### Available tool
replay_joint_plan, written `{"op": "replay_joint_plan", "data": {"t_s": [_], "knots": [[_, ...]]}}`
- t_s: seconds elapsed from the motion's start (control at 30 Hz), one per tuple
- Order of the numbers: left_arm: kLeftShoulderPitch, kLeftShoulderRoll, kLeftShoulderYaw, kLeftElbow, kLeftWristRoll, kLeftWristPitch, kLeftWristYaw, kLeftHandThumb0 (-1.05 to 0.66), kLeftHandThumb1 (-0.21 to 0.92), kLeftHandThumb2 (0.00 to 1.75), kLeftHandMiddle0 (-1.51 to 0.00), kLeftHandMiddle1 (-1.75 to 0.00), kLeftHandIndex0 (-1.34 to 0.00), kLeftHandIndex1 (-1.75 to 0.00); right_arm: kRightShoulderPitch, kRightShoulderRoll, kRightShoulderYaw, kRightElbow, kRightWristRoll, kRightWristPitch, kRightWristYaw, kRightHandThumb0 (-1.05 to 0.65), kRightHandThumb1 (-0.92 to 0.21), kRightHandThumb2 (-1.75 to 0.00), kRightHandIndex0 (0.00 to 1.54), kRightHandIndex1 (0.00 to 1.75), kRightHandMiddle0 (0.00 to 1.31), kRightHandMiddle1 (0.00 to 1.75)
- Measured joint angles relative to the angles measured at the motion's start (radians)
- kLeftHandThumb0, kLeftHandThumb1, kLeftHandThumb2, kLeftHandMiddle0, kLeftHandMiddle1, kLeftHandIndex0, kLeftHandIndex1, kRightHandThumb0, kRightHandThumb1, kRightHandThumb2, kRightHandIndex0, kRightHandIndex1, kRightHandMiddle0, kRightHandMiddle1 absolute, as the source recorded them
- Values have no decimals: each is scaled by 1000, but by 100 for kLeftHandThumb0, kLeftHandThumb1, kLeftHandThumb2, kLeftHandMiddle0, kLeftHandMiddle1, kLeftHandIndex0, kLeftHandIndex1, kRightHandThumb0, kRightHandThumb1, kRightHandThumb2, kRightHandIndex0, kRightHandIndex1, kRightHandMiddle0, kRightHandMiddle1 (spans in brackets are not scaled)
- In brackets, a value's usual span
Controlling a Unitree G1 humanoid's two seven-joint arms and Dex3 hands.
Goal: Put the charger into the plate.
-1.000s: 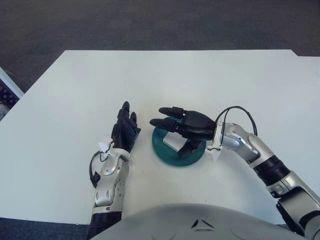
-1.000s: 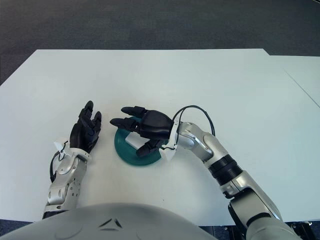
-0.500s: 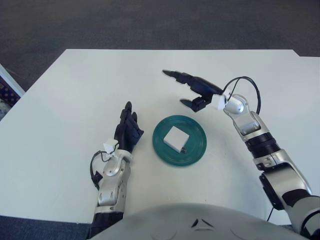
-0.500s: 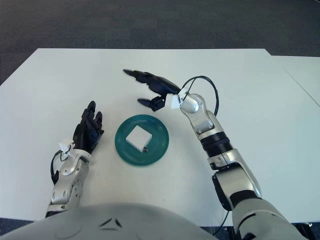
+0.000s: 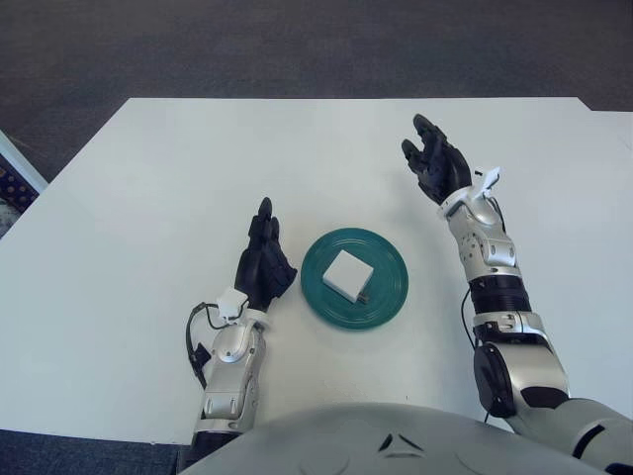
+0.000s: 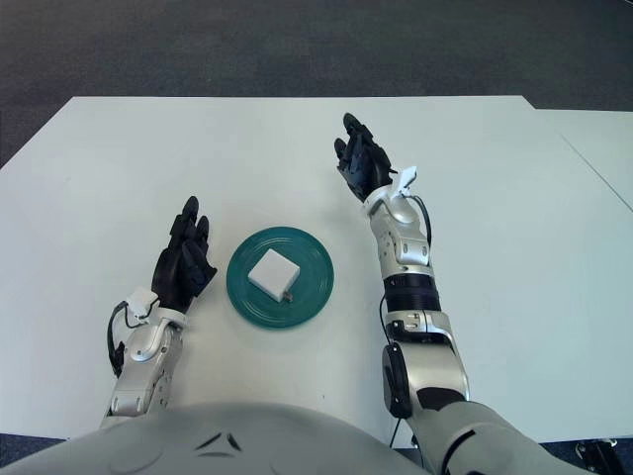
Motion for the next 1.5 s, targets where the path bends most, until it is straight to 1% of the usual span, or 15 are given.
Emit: {"op": "replay_joint_plan", "data": {"t_s": [0.17,0.27,0.37,0.43,0.67,0.87,1.0,1.1,1.2,1.3,1.37,1.5], "knots": [[3,5,4,1,-10,-3,-4,-105,92,106,0,0,0,0,55,24,-8,-30,0,5,-21,-105,-92,-99,3,1,15,12],[5,7,6,-1,-26,-1,-7,-105,92,107,0,0,0,0,79,36,-5,-60,-2,4,-29,-105,-92,-99,3,0,5,37],[9,9,6,-9,-36,5,-7,-105,92,108,0,0,0,0,100,43,-1,-87,-5,1,-29,-105,-92,-99,3,0,2,45],[12,9,4,-17,-40,11,-8,-105,92,109,0,0,0,0,110,46,6,-97,-10,1,-28,-105,-92,-99,2,0,1,47],[29,5,3,-27,-88,18,-26,-105,92,105,0,0,0,0,150,41,37,-110,-53,-18,-26,-105,-92,-101,0,0,0,33],[33,7,3,-28,-85,7,-28,-105,92,106,0,0,0,0,221,17,91,-140,-128,-61,-9,-105,-92,-102,0,0,0,28],[33,8,4,-28,-91,0,-36,-105,92,109,0,0,0,0,283,7,118,-123,-162,-132,18,-105,-92,-102,0,0,0,28],[33,8,6,-26,-103,0,-42,-105,92,111,0,0,0,0,318,9,125,-94,-164,-161,32,-105,-92,-101,1,0,0,29],[28,11,11,-16,-109,7,-42,-105,92,113,0,0,0,0,316,16,114,-69,-146,-180,40,-105,-92,-98,5,1,0,34],[22,21,13,0,-109,17,-47,-105,92,114,0,0,0,0,300,42,89,-27,-120,-204,31,-105,-92,-97,10,2,0,41],[20,26,18,15,-109,21,-52,-105,92,114,0,0,0,0,285,63,76,11,-118,-239,14,-105,-92,-98,12,1,0,43],[5,33,28,43,-113,18,-64,-105,92,113,0,0,0,0,276,86,69,59,-122,-303,-7,-105,-92,-99,12,1,0,43]]}}
